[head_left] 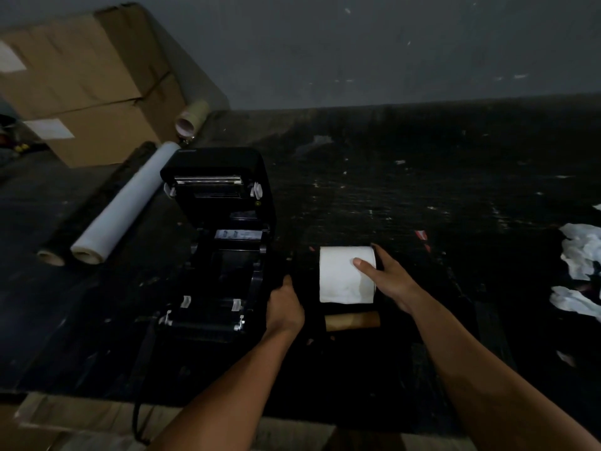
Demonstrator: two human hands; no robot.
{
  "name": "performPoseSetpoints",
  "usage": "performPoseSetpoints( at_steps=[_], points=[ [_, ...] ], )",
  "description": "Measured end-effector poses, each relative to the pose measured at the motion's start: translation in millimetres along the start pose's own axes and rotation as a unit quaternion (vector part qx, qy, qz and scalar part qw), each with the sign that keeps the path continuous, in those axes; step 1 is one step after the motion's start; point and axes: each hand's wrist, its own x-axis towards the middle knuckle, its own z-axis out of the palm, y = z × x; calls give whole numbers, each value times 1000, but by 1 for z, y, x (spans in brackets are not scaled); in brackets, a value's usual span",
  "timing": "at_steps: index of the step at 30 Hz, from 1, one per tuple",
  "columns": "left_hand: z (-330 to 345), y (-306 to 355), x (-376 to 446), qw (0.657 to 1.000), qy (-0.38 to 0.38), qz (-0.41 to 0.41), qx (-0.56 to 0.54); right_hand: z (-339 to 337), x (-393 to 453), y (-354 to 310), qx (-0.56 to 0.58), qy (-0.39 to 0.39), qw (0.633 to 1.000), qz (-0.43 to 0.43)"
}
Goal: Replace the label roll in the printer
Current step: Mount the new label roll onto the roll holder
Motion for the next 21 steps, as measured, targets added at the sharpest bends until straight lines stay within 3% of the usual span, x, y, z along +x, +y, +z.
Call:
performPoseSetpoints(
  at_steps=[5,10,15,21],
  points=[
    [-3,5,1,999,-14,-25,-46,1,-3,-1,1,1,1000,-6],
    [-4,3,2,992,-101,-59,42,1,-4,-4,13,3,1000,-5],
    [-5,3,1,992,-103,-49,45,2,-6,-3,10,5,1000,-5],
    [-5,-3,4,993,-82,-56,-57,3,-10,-4,4,9,1000,-9]
  ],
)
